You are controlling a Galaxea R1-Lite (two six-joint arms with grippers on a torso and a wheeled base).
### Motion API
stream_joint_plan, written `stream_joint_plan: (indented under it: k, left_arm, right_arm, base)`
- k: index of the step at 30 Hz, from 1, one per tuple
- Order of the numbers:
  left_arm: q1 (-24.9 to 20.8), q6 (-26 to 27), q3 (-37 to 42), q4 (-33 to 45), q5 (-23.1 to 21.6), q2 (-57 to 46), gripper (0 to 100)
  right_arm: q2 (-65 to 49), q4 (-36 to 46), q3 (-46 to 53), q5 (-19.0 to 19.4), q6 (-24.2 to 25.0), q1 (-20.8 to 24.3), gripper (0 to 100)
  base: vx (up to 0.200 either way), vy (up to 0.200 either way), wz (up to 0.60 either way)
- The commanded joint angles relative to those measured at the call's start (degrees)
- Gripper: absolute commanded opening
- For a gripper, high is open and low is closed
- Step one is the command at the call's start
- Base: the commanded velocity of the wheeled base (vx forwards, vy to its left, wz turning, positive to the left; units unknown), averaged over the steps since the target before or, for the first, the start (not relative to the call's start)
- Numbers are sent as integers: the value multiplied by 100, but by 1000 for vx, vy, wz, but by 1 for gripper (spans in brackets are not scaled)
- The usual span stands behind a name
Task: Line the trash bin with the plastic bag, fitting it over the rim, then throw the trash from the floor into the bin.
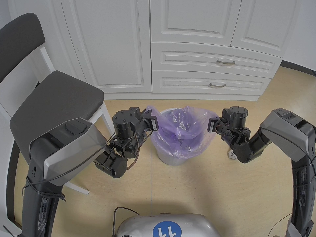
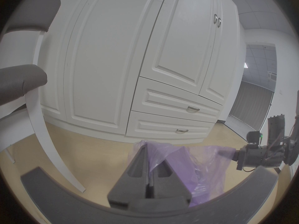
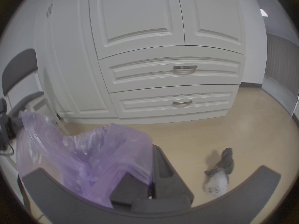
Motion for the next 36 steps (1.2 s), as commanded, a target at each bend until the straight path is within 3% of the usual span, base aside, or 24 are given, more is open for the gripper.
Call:
stream_joint_plan:
  k: [1, 8, 21, 27, 36]
  left_arm:
    - [134, -3, -294, 14, 8, 211, 0]
    - [301, -12, -733, 49, 8, 510, 0]
    - [468, -12, -1059, 225, 17, 756, 0]
    - [494, -12, -1050, 260, 26, 756, 0]
    - [670, 164, -733, 427, 26, 562, 0]
  right_arm:
    - [-338, 18, 491, -131, -473, -142, 0]
    - [-787, 18, 1370, -131, -1422, -345, 0]
    - [-1244, 18, 2425, -60, -2600, -591, 0]
    - [-1463, 27, 2855, 36, -2925, -564, 0]
    - [-1024, -17, 2838, 80, -2916, -230, 0]
  base:
    - [0, 0, 0]
    - [0, 0, 0]
    - [0, 0, 0]
    - [0, 0, 0]
    - [0, 0, 0]
